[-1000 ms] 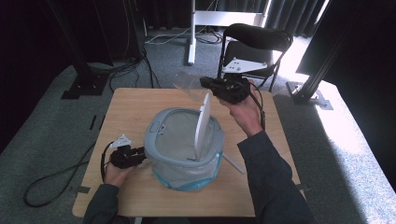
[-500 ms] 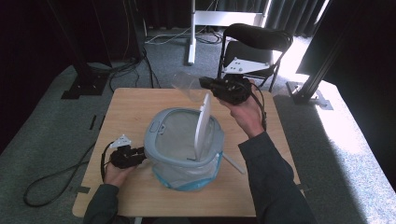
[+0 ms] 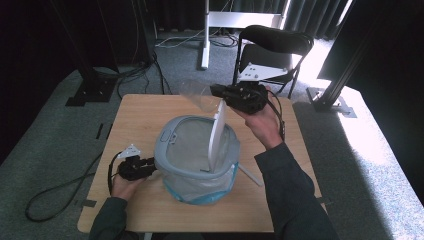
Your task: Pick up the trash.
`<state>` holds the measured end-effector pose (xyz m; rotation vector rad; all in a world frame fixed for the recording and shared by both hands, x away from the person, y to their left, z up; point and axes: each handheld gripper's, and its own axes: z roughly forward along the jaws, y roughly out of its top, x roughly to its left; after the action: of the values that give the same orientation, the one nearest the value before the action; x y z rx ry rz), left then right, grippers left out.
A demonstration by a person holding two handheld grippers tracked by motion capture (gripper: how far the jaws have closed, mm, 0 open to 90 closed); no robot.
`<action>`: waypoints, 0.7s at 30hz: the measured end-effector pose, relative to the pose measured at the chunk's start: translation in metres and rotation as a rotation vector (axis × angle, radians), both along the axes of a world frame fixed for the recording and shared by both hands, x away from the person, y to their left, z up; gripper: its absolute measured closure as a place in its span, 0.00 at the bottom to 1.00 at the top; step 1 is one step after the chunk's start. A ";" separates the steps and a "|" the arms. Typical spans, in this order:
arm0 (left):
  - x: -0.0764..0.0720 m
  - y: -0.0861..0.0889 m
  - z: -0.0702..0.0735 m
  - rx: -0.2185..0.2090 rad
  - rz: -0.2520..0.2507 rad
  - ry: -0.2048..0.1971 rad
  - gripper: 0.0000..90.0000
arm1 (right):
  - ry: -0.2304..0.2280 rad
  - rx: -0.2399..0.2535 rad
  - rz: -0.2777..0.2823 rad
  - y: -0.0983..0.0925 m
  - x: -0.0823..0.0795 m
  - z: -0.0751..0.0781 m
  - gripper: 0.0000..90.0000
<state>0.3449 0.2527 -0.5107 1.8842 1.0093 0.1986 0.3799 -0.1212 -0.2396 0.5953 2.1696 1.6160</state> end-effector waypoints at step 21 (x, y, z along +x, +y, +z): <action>0.000 0.000 0.000 -0.001 0.002 0.000 0.68 | -0.009 -0.007 0.040 0.001 -0.012 0.004 0.95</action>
<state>0.3449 0.2529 -0.5107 1.8829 1.0107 0.1993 0.3674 -0.1197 -0.2353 0.5449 2.1926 1.6270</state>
